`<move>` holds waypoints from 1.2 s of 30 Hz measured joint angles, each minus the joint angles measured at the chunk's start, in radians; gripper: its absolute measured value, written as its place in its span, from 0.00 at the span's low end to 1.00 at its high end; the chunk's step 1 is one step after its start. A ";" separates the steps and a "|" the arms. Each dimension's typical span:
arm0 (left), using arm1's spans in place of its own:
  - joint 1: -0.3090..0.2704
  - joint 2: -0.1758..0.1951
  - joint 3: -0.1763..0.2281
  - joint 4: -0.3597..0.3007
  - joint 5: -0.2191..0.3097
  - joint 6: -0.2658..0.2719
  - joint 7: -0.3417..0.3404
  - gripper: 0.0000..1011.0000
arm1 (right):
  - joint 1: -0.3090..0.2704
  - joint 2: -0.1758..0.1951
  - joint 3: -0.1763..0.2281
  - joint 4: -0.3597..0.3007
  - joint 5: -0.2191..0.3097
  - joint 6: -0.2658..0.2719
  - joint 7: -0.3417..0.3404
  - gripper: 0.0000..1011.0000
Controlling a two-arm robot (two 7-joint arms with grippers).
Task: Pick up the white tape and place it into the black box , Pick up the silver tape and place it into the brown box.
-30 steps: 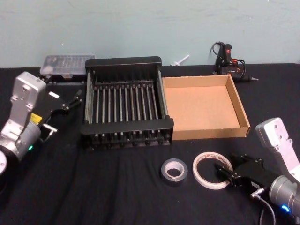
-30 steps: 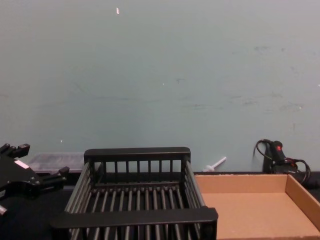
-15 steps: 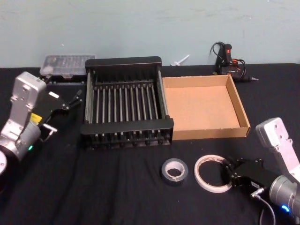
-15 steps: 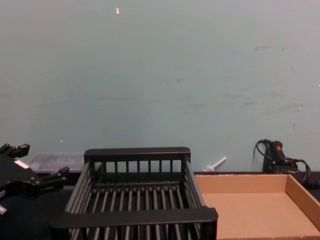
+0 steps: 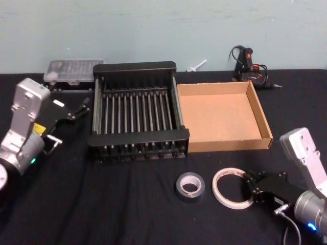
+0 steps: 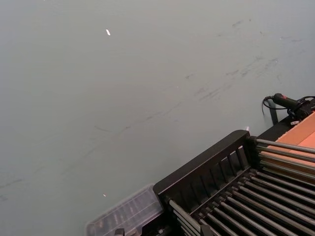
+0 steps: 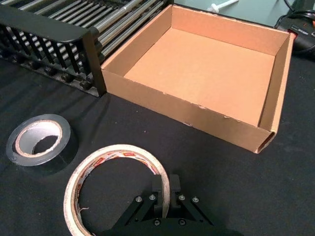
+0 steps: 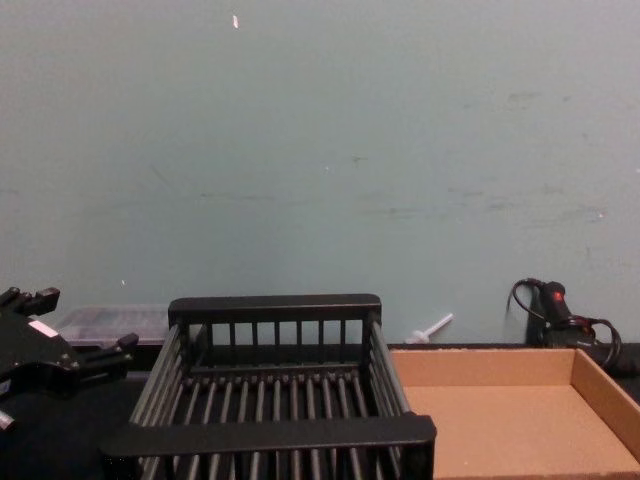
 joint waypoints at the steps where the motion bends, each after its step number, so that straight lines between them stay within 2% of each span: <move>1: 0.000 0.000 0.000 0.000 0.000 0.000 0.000 0.99 | -0.003 -0.002 0.006 -0.003 0.000 -0.005 0.005 0.09; 17: 0.000 0.000 0.000 0.000 0.000 0.000 0.000 0.99 | 0.008 0.000 0.074 -0.060 -0.015 -0.058 0.039 0.09; 27: 0.000 0.000 0.000 0.000 0.000 0.000 0.000 0.99 | 0.087 -0.013 0.084 -0.043 -0.047 -0.099 0.047 0.09; 36: 0.000 0.000 0.000 0.000 0.000 0.000 0.000 0.99 | 0.206 -0.048 0.052 0.036 -0.096 -0.161 0.060 0.09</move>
